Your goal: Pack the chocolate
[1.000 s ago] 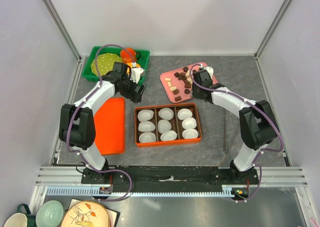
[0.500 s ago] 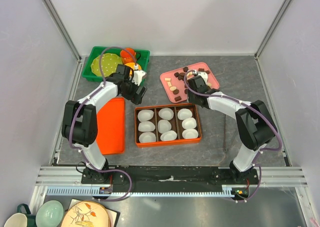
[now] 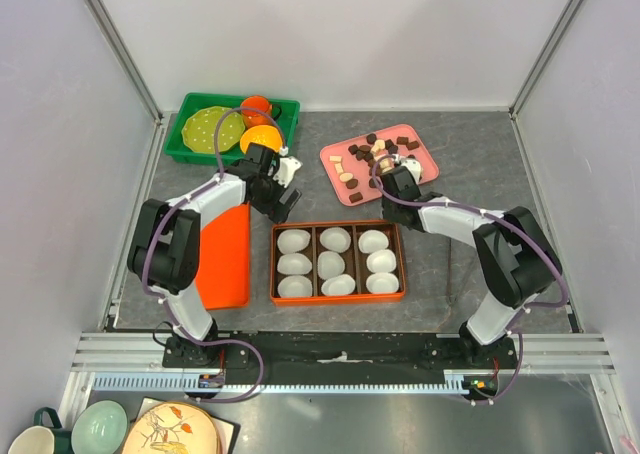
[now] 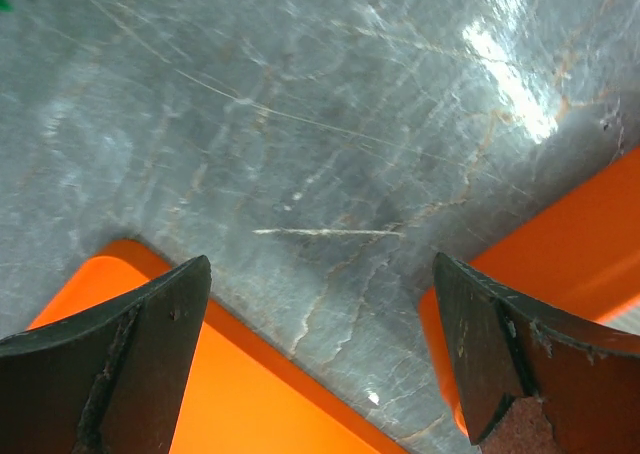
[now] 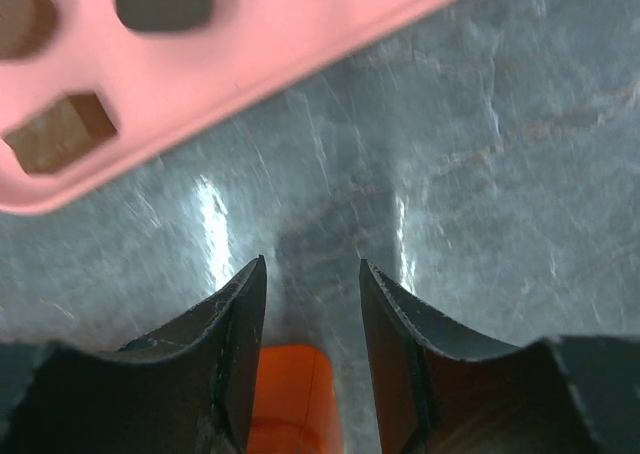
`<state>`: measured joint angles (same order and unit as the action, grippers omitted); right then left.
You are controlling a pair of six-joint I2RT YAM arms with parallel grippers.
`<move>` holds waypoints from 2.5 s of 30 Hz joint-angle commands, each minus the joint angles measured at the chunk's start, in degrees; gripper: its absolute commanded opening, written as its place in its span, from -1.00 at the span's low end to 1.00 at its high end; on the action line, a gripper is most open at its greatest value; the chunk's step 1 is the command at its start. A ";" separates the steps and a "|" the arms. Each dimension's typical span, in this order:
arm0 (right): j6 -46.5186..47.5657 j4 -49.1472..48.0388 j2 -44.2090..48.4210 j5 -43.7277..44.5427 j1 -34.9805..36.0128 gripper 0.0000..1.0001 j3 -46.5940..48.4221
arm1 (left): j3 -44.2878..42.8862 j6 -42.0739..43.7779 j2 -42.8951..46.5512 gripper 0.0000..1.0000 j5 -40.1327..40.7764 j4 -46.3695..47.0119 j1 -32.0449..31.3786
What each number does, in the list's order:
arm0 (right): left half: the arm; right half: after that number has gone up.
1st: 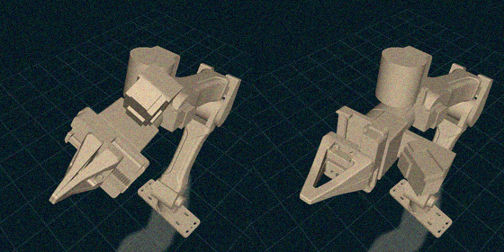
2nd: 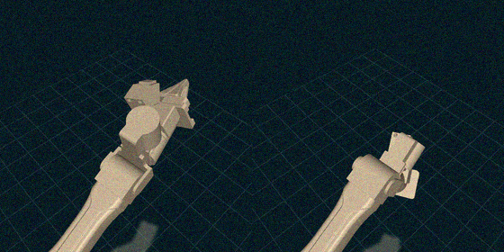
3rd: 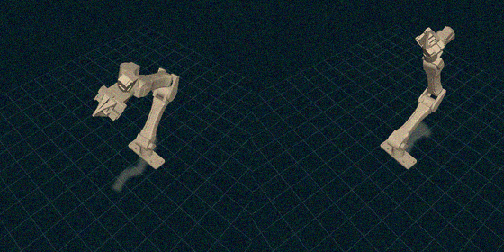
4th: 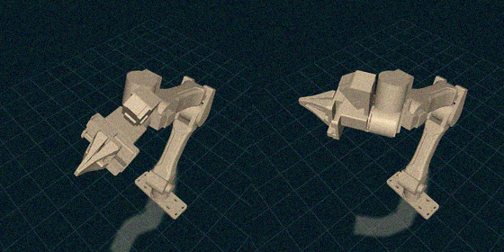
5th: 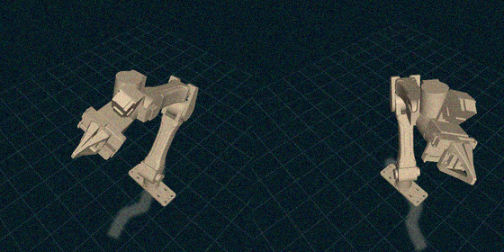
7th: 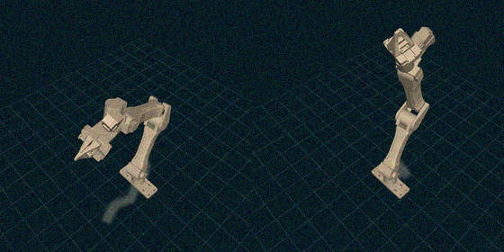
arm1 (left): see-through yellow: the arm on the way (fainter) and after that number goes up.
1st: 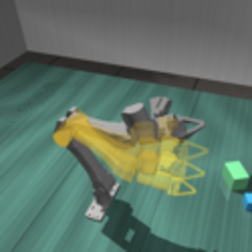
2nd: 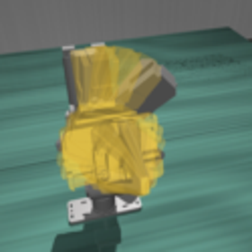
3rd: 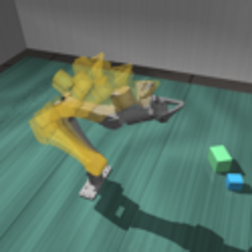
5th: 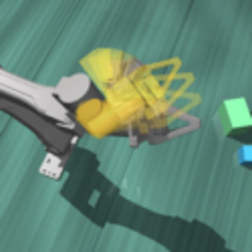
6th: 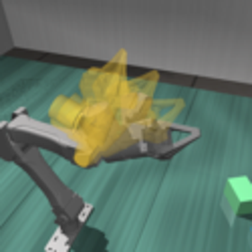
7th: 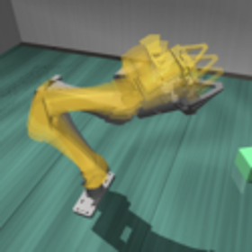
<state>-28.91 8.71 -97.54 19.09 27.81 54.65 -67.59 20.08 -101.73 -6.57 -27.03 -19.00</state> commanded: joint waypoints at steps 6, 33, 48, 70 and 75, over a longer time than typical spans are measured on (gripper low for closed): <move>-1.76 1.92 5.86 1.12 0.75 0.00 -4.91 | 3.43 2.25 3.65 0.99 0.15 1.19 -2.53; -1.24 5.79 6.83 10.00 -7.77 0.24 9.60 | -38.32 -16.11 -24.65 0.93 5.51 -8.31 -10.44; -0.27 3.68 7.89 8.86 -8.04 0.22 5.38 | -39.72 -24.20 -27.99 0.93 5.25 -5.49 -10.44; -0.01 1.31 6.92 6.13 -8.04 0.21 3.27 | -35.94 -26.84 -22.72 0.88 4.63 -4.53 -10.18; 0.43 1.13 6.48 6.22 -8.04 0.22 3.18 | -36.12 -28.25 -21.40 0.86 2.71 -4.62 -9.91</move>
<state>-29.10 11.92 -91.66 25.34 19.79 58.50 -103.48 -4.97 -128.01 -1.50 -33.41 -29.32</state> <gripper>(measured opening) 0.607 0.937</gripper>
